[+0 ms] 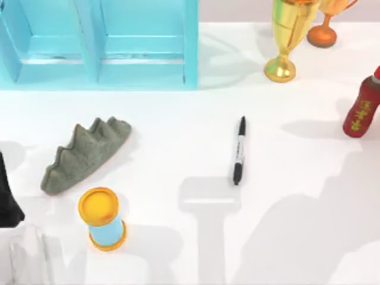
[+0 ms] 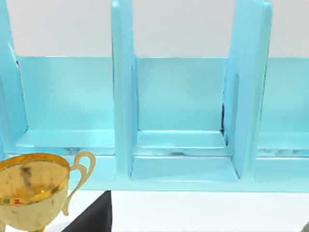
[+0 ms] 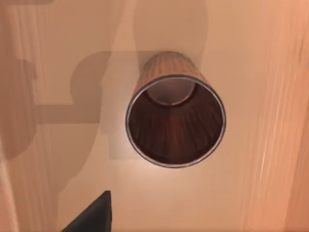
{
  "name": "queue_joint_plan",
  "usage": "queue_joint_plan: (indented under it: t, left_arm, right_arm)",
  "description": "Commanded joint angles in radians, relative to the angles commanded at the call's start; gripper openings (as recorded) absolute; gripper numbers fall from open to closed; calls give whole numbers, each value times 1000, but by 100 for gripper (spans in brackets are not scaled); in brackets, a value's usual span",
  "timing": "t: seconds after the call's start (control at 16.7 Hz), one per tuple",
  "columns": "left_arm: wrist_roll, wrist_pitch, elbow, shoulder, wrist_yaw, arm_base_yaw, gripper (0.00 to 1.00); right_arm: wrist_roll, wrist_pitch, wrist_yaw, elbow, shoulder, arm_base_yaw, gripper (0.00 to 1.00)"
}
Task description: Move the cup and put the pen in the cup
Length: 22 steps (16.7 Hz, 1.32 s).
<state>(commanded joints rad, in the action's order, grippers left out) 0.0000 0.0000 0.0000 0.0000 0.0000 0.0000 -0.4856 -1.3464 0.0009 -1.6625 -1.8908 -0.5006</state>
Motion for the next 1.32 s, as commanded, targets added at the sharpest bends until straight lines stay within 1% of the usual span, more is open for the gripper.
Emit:
queue_joint_plan:
  t: [0.12, 0.36, 0.48, 0.6, 0.84, 1.32]
  left_arm:
    - [0, 0, 0, 0, 0, 0, 100]
    - [0, 0, 0, 0, 0, 0, 100]
    - [0, 0, 0, 0, 0, 0, 100]
    - [0, 0, 0, 0, 0, 0, 100]
    - [0, 0, 0, 0, 0, 0, 100]
    - [0, 0, 0, 0, 0, 0, 100]
  right_arm:
    - [1, 56, 0, 54, -10, -1, 100]
    - [2, 260, 0, 208, -39, 0, 100]
    - [2, 331, 0, 274, -52, 0, 100]
    - [2, 361, 0, 302, -60, -1, 100]
    - [2, 362, 0, 302, -60, -1, 100]
    - [2, 362, 0, 302, -60, -1, 40]
